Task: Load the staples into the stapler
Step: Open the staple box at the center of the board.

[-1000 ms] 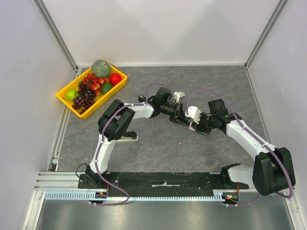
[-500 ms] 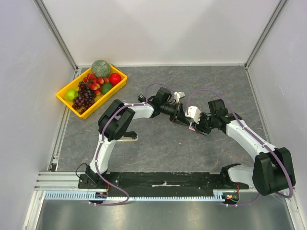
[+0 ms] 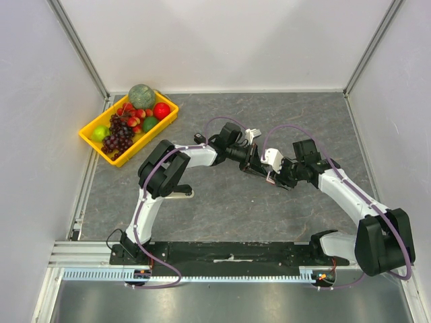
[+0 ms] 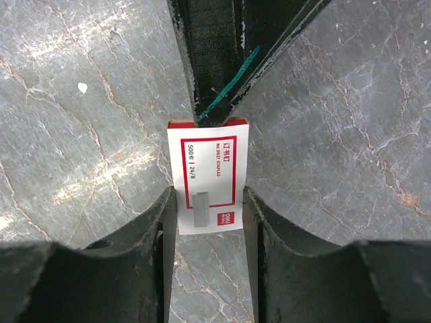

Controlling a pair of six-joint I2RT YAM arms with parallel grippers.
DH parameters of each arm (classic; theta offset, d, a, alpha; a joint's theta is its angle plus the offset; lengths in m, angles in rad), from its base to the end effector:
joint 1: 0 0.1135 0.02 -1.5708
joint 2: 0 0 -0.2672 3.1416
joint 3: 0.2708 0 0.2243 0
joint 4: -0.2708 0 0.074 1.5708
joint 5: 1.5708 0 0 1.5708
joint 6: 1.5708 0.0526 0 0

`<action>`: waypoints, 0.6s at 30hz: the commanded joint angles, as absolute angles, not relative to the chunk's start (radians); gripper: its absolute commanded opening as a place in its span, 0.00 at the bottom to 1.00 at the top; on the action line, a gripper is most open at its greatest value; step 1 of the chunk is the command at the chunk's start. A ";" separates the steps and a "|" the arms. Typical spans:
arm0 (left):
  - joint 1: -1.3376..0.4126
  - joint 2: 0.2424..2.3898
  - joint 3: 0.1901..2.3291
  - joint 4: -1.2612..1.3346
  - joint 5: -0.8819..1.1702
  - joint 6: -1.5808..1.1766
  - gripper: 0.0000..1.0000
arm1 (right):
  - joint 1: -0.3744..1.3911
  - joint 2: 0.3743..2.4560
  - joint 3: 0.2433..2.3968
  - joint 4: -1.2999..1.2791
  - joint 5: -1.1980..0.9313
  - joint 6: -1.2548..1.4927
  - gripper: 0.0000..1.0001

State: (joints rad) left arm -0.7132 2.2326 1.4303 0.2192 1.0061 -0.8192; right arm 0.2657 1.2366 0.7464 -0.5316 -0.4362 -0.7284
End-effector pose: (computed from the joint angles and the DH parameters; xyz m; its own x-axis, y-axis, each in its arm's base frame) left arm 0.3210 -0.3364 0.1544 -0.9298 0.2874 -0.2302 0.2990 0.2245 -0.9275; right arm 0.2014 0.0778 0.2133 -0.3142 -0.7108 -0.6293 -0.8843 0.4603 -0.0784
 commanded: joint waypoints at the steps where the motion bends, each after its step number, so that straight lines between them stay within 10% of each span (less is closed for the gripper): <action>1: -0.742 2.258 1.465 0.256 1.068 -0.850 0.19 | 0.268 1.204 0.752 -0.450 -0.463 -0.709 0.37; 18: -0.769 2.278 1.443 0.285 1.098 -0.859 0.14 | 0.268 1.189 0.744 -0.402 -0.468 -0.666 0.37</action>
